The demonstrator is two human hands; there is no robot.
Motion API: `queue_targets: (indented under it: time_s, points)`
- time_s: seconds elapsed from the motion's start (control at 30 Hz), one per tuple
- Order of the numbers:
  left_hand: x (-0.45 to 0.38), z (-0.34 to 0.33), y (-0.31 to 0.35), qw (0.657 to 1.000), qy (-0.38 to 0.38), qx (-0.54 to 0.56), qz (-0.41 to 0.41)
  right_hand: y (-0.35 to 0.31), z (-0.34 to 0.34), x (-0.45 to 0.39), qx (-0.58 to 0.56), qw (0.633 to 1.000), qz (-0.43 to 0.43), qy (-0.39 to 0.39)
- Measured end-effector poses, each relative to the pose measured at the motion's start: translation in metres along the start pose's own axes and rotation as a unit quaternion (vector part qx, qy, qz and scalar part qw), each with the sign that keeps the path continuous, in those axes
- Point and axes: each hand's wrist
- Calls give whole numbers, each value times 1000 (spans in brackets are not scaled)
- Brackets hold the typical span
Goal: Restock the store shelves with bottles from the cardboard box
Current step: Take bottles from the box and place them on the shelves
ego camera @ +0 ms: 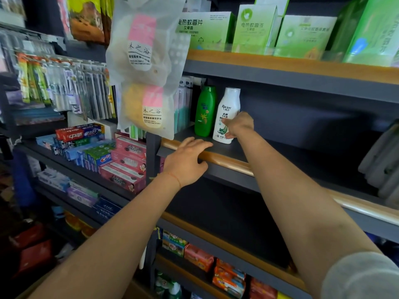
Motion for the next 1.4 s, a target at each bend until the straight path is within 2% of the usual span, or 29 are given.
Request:
queue_targets:
  time_s: [0.17, 0.27, 0.4, 0.43, 0.47, 0.53, 0.6, 0.67, 0.73, 0.8, 0.9, 1.0, 1.1, 1.2, 1.4]
  points:
    - [0, 2, 0, 1000, -15, -4, -6, -1, 10, 22, -87, 996, 3, 16]
    - [6, -1, -3, 999, -15, -31, -40, -7, 19, 65, -200, 977, 69, 20]
    - [53, -11, -35, 987, 100, -26, -123, -6, 2, 145, -289, 940, 177, -42]
    - [72, -17, -57, 987, 122, -12, -103, -1, -13, 163, -298, 933, 185, -74]
    - [96, -22, -83, 990, 130, 9, -50, 5, -35, 180, -302, 929, 185, -110]
    - [151, -30, -140, 985, 118, 44, 118, 21, -95, 209, -291, 923, 161, -191]
    - [221, -36, -197, 949, 103, 64, 291, 43, -172, 237, -246, 922, 113, -276]
    - [297, -40, -239, 904, 133, 60, 401, 71, -251, 271, -182, 908, 55, -373]
    - [367, -45, -268, 858, 204, 10, 472, 101, -321, 307, -111, 879, 1, -464]
    - [419, -47, -285, 792, 273, -18, 546, 126, -378, 344, -43, 849, -30, -526]
    - [477, -54, -320, 693, 334, 92, 632, 150, -448, 395, 32, 806, -66, -587]
    - [510, -58, -347, 631, 358, 217, 653, 167, -507, 434, 93, 768, -71, -629]
    - [511, -62, -362, 604, 360, 311, 640, 180, -555, 460, 173, 738, -17, -652]
    - [514, -66, -369, 591, 369, 324, 640, 190, -591, 480, 229, 711, 18, -664]
    - [518, -63, -363, 614, 370, 318, 620, 191, -631, 507, 242, 698, -70, -671]
Point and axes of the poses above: each hand's wrist, its own x-axis away from the middle knuckle, its own z-axis out of the back of the hand, y = z × x, and after that the axes turned 14 degrees about x, right-handed
